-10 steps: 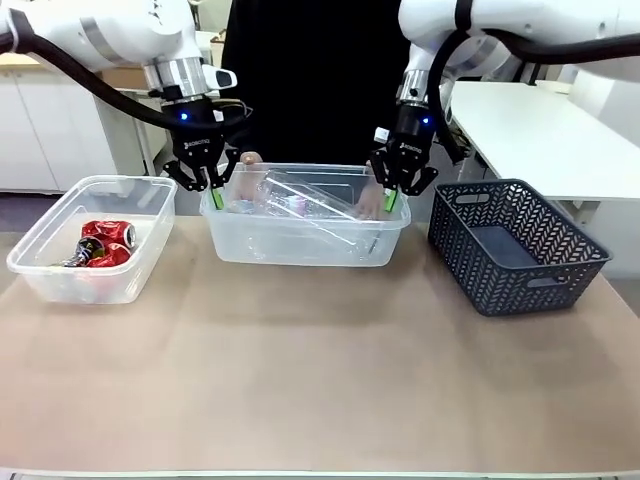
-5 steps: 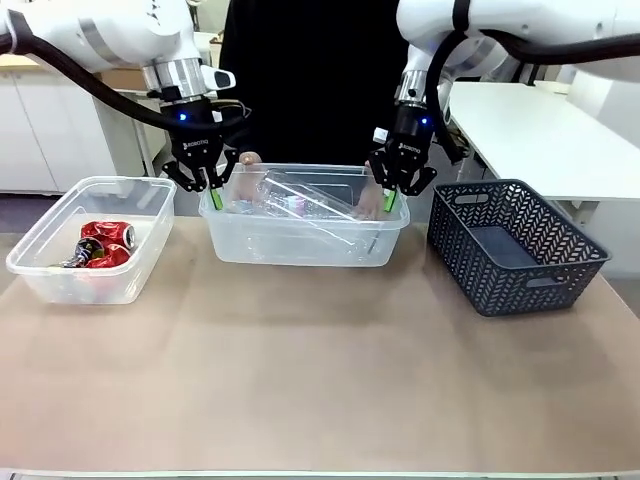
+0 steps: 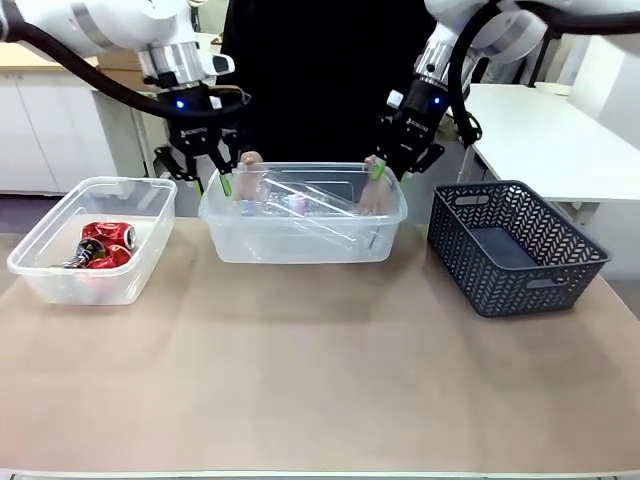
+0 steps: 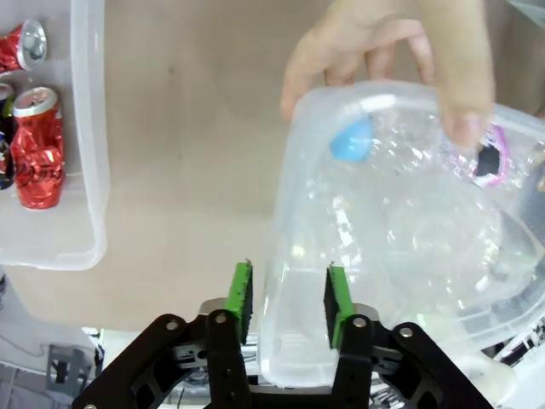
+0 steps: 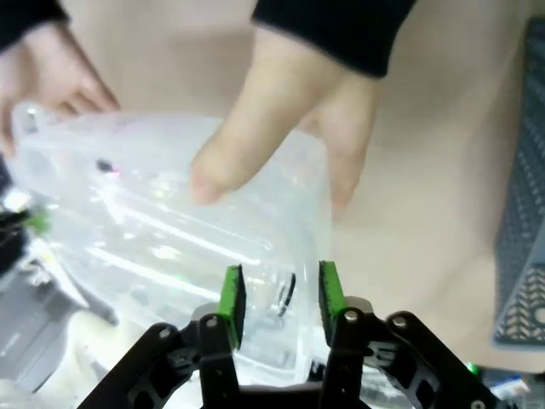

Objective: Sort the waste into each basket.
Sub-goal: Release the Organizing box you were holding.

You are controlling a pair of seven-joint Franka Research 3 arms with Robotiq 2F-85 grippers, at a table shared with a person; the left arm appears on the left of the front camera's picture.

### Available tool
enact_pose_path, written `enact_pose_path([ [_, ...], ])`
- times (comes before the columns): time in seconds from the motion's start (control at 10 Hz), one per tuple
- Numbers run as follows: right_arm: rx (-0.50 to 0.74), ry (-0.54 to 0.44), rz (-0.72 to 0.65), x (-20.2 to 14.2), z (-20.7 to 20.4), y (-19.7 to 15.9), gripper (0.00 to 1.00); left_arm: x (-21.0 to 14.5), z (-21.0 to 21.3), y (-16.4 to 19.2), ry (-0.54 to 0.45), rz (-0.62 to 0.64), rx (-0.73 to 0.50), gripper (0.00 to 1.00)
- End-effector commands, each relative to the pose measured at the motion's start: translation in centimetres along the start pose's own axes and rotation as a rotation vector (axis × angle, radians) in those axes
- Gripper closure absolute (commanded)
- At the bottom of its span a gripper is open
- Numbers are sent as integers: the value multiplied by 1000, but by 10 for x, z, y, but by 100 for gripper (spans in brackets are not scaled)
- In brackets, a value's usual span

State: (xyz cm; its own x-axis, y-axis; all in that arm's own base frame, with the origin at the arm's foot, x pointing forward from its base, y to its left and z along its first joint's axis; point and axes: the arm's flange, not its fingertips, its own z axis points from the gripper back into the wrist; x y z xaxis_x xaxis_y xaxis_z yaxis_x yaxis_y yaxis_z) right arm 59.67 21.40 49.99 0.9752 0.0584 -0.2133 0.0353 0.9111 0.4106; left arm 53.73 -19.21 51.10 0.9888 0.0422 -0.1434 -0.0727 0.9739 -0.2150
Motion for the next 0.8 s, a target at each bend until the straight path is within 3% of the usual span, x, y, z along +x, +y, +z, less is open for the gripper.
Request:
enact_pose_path([
  [0.0, 86, -137, 50, -52, -1, -31, 0, -30, 12, 16, -107, 13, -13, 14],
  [0.2, 156, -241, 66, -74, 8, -48, 0, -54, 23, 27, -201, -6, -96, 0],
  [0.4, 246, -370, 114, -88, 3, -65, 0, -61, 16, 38, -369, -20, -241, 0],
  [0.6, 351, -491, 156, -96, -3, -80, 0, -56, -4, 49, -455, -90, -356, 0],
  [0.7, 369, -547, 135, -95, -5, -83, 0, -54, 32, 31, -359, 32, -214, 0],
])
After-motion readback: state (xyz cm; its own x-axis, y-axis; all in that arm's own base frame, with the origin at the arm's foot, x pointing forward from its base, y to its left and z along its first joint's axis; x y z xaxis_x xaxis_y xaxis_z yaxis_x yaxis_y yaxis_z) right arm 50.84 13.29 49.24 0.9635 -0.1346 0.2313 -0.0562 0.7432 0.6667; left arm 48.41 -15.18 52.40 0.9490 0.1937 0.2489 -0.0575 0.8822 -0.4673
